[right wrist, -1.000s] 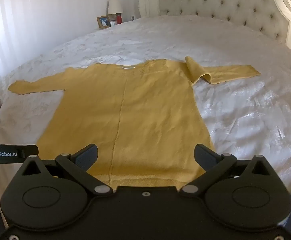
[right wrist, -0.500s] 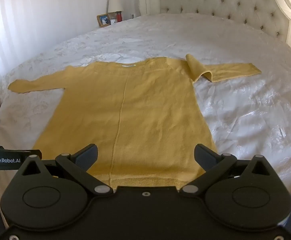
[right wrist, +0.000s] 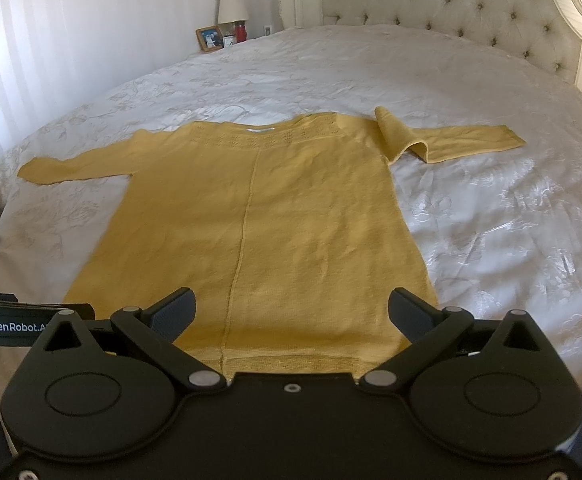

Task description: Fold small clothes

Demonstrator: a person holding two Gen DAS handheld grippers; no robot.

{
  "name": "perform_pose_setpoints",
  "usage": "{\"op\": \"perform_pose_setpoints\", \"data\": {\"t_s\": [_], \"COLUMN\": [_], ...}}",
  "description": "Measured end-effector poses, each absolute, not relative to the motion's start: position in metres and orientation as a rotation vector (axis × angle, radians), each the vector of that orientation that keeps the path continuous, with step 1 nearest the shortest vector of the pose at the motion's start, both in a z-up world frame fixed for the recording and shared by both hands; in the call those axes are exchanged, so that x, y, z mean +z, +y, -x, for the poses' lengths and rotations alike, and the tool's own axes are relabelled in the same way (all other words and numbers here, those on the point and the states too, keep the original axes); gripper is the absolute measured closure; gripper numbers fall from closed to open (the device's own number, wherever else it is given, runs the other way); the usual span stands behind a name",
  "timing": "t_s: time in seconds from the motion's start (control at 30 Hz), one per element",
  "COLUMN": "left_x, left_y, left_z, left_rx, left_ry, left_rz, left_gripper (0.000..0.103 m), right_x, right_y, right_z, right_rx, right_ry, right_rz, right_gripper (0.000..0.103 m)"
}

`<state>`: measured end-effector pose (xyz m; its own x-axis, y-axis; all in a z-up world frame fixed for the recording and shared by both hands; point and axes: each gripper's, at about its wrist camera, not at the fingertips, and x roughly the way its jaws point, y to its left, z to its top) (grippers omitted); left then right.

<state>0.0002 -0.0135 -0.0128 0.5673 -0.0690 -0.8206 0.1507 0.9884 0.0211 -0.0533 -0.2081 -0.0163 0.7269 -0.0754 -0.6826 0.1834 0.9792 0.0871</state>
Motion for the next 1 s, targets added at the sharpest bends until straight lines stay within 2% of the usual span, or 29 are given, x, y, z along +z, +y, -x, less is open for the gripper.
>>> {"op": "perform_pose_setpoints", "data": {"t_s": [1.0], "left_x": [-0.017], "left_y": [-0.036], "left_z": [-0.012], "left_rx": [-0.260], "left_ry": [0.980], "left_rz": [-0.098], "left_gripper": [0.002], "right_x": [-0.015], "right_y": [-0.217], "right_z": [0.049], "right_rx": [-0.161], "right_ry": [0.760], "right_rz": [-0.160], "right_gripper": [0.001]}}
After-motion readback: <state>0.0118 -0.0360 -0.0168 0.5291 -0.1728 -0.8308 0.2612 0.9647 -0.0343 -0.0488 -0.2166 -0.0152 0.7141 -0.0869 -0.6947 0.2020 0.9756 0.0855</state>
